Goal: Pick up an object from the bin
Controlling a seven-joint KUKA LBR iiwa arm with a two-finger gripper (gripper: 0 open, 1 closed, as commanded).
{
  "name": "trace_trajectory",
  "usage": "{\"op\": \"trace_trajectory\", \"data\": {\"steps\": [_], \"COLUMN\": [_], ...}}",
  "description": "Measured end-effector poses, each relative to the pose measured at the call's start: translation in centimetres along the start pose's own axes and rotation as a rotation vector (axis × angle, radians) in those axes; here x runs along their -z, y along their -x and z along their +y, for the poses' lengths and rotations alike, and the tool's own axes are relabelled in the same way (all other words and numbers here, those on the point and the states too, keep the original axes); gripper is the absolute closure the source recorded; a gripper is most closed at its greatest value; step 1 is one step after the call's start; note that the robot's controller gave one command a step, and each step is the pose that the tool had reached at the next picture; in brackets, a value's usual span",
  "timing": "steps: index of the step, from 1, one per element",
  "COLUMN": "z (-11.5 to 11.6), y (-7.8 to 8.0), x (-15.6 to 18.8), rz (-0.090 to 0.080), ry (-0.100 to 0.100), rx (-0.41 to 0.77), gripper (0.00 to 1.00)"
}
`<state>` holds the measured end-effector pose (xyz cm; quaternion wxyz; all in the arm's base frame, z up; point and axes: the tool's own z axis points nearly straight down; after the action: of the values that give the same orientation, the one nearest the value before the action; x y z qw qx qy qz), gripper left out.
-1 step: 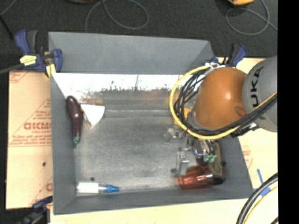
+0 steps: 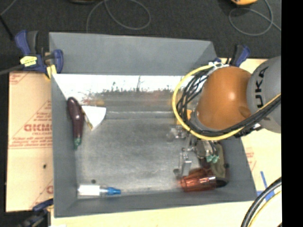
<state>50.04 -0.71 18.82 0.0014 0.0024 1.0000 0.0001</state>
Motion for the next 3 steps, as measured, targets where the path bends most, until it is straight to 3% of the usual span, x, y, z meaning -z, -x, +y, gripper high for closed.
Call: {"op": "trace_trajectory", "data": {"steps": [1,2,3], "z": [-4.3,-6.1,-7.6], "y": [0.3,-1.6,-1.6], "x": [-3.0,-8.0,-11.3], "rz": [-0.002,-0.006,0.011], "ry": [0.000,-0.004,0.007], "rx": [0.069,0.127,0.203], "gripper": [0.00,0.00,1.00]}}
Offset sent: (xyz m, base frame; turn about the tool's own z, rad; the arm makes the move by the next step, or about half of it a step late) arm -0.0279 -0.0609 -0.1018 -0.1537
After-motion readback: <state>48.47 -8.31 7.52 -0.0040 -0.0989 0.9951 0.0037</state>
